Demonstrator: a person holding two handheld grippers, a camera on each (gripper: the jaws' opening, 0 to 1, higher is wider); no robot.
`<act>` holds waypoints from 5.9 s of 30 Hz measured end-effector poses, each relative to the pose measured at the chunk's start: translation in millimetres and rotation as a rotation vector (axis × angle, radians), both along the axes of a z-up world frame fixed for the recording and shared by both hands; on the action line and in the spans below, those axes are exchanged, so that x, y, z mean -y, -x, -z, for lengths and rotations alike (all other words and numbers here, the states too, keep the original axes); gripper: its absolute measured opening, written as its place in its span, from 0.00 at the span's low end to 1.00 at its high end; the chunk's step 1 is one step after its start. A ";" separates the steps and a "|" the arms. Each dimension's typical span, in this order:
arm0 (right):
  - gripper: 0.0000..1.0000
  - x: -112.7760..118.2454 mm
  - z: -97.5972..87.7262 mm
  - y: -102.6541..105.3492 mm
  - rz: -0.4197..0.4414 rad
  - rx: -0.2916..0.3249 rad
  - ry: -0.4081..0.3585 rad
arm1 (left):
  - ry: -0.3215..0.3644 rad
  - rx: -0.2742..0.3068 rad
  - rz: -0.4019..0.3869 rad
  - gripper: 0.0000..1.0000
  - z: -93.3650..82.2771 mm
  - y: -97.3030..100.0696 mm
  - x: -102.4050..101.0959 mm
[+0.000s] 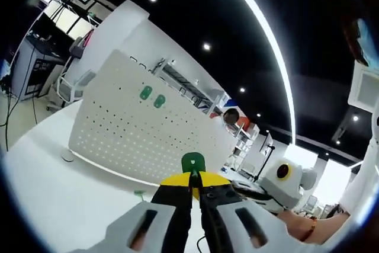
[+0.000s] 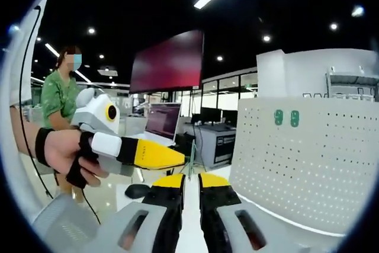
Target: Insert the hook assembly into the mounting plate slot until the hook locks in place.
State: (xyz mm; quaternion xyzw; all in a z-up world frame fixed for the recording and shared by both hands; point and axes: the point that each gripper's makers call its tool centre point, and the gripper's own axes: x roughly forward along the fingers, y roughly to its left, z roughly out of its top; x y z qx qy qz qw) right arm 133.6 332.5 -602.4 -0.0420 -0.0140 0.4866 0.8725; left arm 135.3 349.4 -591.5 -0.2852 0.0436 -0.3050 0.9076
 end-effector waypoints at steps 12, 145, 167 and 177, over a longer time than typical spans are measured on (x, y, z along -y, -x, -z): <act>0.20 8.5 6.2 -11.3 0.060 -0.010 0.035 | -0.069 0.068 -0.035 0.03 -3.9 -16.5 -16.0; 0.40 125.8 43.2 -39.0 0.430 -0.124 0.107 | -0.639 0.258 -0.484 0.03 -70.0 -280.7 -60.6; 0.38 129.5 46.8 -40.9 0.444 -0.132 0.125 | -0.620 0.210 -0.489 0.04 -60.9 -289.1 -60.2; 0.38 132.3 45.5 -41.1 0.450 -0.133 0.122 | -0.602 0.231 -0.478 0.07 -70.5 -292.7 -54.9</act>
